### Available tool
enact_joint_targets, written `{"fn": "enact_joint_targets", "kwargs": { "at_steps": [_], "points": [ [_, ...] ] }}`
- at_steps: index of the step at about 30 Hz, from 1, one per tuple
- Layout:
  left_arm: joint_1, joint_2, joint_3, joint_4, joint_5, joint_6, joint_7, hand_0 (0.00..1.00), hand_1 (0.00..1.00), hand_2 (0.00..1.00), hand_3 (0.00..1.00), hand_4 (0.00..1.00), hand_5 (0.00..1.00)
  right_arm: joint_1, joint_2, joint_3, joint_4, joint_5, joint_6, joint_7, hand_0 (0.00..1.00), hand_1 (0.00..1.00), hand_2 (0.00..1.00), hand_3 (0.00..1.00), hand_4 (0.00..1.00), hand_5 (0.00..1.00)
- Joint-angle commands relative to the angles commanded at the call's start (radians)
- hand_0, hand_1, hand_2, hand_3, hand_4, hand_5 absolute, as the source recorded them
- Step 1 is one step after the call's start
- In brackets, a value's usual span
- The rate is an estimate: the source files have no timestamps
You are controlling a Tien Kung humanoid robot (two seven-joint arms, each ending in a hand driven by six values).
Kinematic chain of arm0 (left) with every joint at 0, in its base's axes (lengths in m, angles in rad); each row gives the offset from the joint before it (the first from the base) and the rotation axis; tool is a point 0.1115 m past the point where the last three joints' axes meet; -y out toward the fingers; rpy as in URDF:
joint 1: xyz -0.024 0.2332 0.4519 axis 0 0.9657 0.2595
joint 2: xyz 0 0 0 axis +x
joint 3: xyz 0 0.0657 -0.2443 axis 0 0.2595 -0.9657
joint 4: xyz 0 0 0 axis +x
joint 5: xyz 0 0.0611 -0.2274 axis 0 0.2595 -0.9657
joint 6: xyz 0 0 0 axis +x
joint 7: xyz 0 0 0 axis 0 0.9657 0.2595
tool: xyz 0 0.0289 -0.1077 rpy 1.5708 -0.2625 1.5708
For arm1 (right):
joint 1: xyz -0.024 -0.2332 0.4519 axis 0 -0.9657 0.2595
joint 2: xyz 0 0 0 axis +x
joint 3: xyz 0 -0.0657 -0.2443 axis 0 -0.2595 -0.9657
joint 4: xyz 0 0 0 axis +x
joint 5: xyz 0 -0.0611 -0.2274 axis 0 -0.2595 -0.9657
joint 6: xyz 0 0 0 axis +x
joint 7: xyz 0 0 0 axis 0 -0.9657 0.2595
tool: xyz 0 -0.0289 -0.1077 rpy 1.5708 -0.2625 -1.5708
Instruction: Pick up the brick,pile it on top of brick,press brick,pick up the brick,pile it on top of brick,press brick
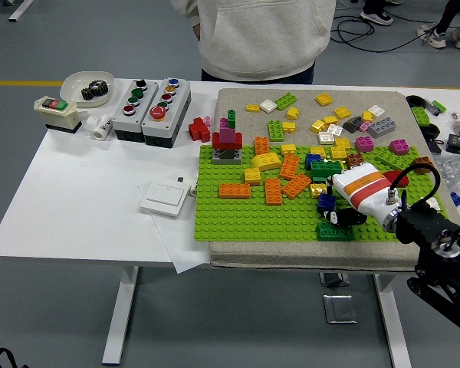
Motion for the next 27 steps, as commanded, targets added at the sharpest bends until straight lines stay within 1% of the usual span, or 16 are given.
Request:
{"fn": "enact_joint_targets", "kwargs": {
  "at_steps": [2,13,14,16,19,20,24,25,27],
  "points": [
    [0.0,0.0,0.0,0.0,0.001,0.0,0.0,0.678,0.71,0.734,0.588,0.672,0.662,-0.001,-0.002,0.0,0.004,0.0,-0.003,0.002,0.157,0.129,0.218,0.473,0.764,0.489],
    [0.002,0.0,-0.005,0.0,0.011,-0.004,0.001,0.678,0.709,0.734,0.588,0.672,0.663,-0.002,-0.019,0.018,0.04,0.0,-0.014,0.009,0.155,0.128,0.218,0.473,0.763,0.482],
    [0.002,0.0,-0.006,0.0,0.012,-0.004,0.001,0.679,0.71,0.734,0.588,0.673,0.664,-0.002,-0.02,0.021,0.042,0.0,-0.014,0.009,0.149,0.127,0.218,0.475,0.76,0.462],
    [0.003,0.001,-0.005,0.0,0.011,-0.004,0.001,0.679,0.71,0.734,0.588,0.673,0.664,-0.004,-0.026,0.028,0.056,0.0,-0.012,0.008,0.149,0.127,0.218,0.475,0.76,0.462],
    [0.003,0.001,-0.005,0.001,0.011,-0.003,0.0,0.679,0.71,0.734,0.588,0.673,0.664,-0.006,-0.047,0.04,0.097,0.0,-0.004,0.006,0.149,0.127,0.218,0.475,0.76,0.462],
    [0.003,0.001,-0.005,0.001,0.01,-0.003,0.0,0.679,0.71,0.734,0.587,0.672,0.665,-0.007,-0.053,0.042,0.105,0.0,-0.001,0.006,0.143,0.126,0.215,0.478,0.765,0.446],
    [0.002,0.002,-0.003,0.002,0.006,0.0,-0.002,0.679,0.71,0.734,0.587,0.672,0.665,-0.008,-0.093,0.055,0.171,0.01,0.019,0.005,0.143,0.126,0.215,0.478,0.765,0.446],
    [0.002,0.002,-0.003,0.002,0.006,0.0,-0.002,0.679,0.71,0.734,0.587,0.672,0.665,-0.008,-0.096,0.056,0.177,0.012,0.021,0.005,0.143,0.126,0.215,0.478,0.765,0.446],
    [0.002,0.002,-0.003,0.003,0.005,0.001,-0.002,0.679,0.709,0.734,0.587,0.673,0.665,-0.008,-0.125,0.063,0.217,0.03,0.044,0.011,0.142,0.125,0.217,0.479,0.762,0.449]
  ]
}}
